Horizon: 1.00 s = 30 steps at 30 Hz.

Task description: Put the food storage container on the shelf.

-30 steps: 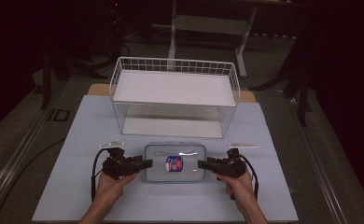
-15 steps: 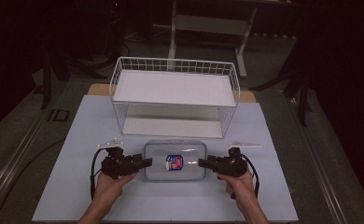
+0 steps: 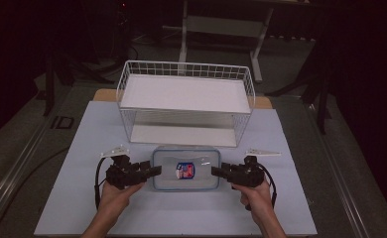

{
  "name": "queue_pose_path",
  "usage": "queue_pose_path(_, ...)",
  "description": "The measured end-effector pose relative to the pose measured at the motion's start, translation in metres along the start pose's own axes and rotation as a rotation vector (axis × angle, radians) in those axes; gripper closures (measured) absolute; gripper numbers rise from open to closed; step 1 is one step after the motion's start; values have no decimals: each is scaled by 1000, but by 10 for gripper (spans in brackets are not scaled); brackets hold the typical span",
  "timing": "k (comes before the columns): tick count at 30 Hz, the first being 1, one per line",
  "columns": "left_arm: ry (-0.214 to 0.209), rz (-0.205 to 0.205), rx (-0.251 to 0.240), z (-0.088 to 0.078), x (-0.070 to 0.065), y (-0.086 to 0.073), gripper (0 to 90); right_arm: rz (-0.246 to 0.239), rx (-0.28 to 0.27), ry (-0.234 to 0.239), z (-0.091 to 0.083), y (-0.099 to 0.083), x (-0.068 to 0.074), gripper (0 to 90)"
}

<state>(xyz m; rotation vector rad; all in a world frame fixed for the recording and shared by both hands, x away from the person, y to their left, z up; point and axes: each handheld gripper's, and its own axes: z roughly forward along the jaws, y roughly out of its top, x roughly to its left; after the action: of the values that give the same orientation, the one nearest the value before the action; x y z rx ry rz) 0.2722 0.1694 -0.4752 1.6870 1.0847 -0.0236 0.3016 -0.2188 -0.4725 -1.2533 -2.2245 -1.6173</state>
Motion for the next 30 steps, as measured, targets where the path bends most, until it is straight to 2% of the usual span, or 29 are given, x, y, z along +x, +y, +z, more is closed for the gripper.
queue_pose_path(17,-3,15,-33,-9,-7,8,489,-48,-31,-7,-6,9,11,516)
queue_pose_path(30,-7,50,-47,-16,-15,17,491,-90,-49,-11,-13,18,21,516)
